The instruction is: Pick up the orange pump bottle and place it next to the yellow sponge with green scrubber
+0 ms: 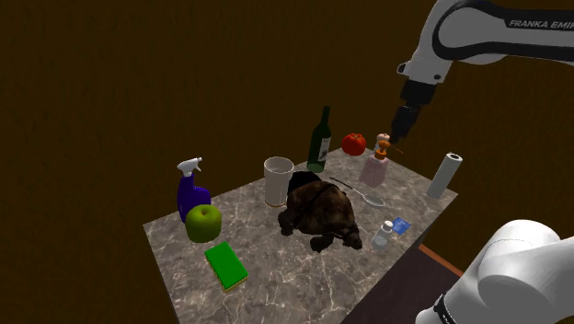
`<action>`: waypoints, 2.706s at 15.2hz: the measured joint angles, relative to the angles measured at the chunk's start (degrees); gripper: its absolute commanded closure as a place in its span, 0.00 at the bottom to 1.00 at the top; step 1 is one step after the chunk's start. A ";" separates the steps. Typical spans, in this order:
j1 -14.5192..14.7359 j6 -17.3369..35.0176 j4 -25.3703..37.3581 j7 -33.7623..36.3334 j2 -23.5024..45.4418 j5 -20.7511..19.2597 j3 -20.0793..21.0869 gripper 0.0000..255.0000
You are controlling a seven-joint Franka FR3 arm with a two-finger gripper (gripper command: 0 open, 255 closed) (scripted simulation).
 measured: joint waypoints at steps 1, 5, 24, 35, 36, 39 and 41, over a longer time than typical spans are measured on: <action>-0.19 0.81 0.60 -1.28 1.56 -0.38 -1.23 0.00; -0.59 4.01 3.37 -5.71 8.24 -0.92 -5.52 0.00; -7.58 8.73 32.33 -30.67 50.57 13.68 -19.92 0.00; -11.17 12.28 35.17 -34.81 59.18 17.94 -19.47 0.00; -11.18 12.45 35.15 -34.82 59.33 18.02 -19.43 0.00; -11.21 12.71 35.03 -34.87 59.48 18.11 -19.38 0.00; -11.21 12.75 35.02 -34.88 59.51 18.13 -19.38 0.00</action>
